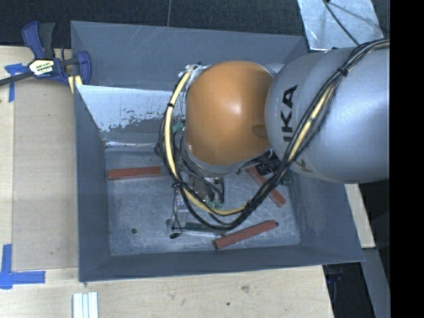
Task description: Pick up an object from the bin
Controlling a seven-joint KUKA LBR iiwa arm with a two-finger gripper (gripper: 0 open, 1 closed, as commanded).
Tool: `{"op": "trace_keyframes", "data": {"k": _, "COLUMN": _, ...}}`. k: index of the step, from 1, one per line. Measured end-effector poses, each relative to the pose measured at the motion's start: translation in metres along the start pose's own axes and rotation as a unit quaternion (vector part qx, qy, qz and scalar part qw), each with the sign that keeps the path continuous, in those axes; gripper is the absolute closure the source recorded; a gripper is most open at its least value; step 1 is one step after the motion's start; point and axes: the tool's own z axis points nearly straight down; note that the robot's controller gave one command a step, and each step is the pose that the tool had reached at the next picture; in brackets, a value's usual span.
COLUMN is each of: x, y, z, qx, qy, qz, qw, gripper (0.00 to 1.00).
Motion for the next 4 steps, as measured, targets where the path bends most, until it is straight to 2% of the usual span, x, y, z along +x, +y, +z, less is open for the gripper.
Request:
{"op": "trace_keyframes", "data": {"k": 1, "x": -0.013, "y": -0.068, "z": 0.112, "qx": 0.002, "qy": -0.0002, "qz": -0.028, "qw": 0.9996, "gripper": 0.0}}
{"op": "trace_keyframes", "data": {"k": 2, "x": -0.011, "y": -0.079, "z": 0.157, "qx": -0.001, "qy": -0.0054, "qz": 0.002, "qw": 1.0, "gripper": 0.0}}
{"op": "trace_keyframes", "data": {"k": 3, "x": -0.011, "y": -0.079, "z": 0.156, "qx": -0.001, "qy": -0.0058, "qz": 0.003, "qw": 1.0, "gripper": 1.0}}
{"op": "trace_keyframes", "data": {"k": 4, "x": 0.006, "y": -0.09, "z": 0.048, "qx": -0.001, "qy": -0.0077, "qz": 0.002, "qw": 1.0, "gripper": 1.0}}
